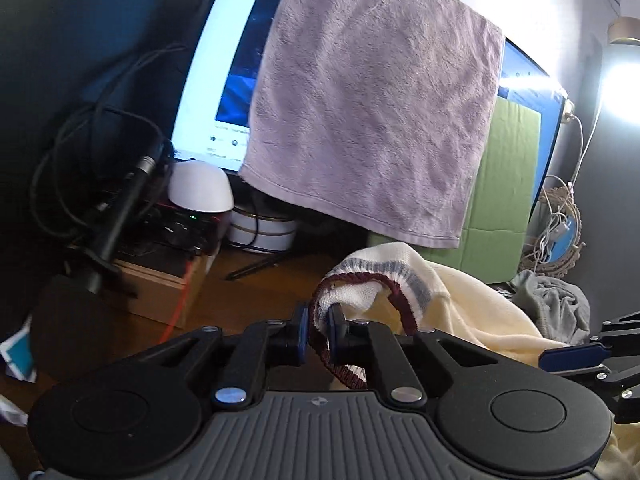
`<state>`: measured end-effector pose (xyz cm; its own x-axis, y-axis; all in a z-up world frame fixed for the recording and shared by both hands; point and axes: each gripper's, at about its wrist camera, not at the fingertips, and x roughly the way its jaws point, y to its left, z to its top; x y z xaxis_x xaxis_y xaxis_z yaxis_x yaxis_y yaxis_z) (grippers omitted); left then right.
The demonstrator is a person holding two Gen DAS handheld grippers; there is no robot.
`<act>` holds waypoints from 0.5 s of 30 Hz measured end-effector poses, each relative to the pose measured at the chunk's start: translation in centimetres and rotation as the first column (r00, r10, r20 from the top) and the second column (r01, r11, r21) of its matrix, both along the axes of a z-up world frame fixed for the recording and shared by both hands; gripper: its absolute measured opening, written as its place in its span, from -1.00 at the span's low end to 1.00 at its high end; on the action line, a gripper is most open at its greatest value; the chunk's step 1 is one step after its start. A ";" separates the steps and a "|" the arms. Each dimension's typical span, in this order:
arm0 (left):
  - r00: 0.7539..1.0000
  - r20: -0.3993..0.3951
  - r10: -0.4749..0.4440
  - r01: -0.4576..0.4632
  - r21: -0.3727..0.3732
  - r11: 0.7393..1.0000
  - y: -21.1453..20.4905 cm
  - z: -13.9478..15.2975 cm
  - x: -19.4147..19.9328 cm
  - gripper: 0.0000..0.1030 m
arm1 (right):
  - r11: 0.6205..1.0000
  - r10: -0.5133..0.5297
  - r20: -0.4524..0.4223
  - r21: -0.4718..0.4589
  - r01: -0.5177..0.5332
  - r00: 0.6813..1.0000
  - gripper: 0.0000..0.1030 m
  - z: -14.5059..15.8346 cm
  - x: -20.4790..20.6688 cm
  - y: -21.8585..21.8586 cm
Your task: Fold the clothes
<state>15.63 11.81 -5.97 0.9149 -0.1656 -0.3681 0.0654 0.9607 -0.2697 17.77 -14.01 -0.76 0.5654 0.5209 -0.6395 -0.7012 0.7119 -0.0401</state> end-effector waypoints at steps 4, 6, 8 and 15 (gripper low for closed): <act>1.000 -0.006 0.011 -0.011 -0.008 1.000 0.9 -0.5 -0.5 -0.82 | 0.998 0.005 -0.087 0.062 0.000 0.996 -0.29 -0.6 1.6 2.6; 1.000 -0.011 0.003 -0.004 -0.027 1.000 1.3 -0.7 -0.7 -0.82 | 1.000 -0.009 -0.057 0.024 0.010 0.998 -0.24 -1.4 1.9 4.3; 1.000 -0.012 -0.002 0.002 -0.027 1.000 1.3 -0.7 -0.8 -0.82 | 1.000 0.008 -0.022 -0.020 -0.009 1.000 -0.11 -2.4 2.1 6.0; 1.000 -0.003 -0.017 0.017 -0.002 1.000 1.4 -0.5 -1.6 -0.82 | 0.996 -0.007 0.081 -0.093 0.015 0.997 -0.89 -3.4 2.2 6.8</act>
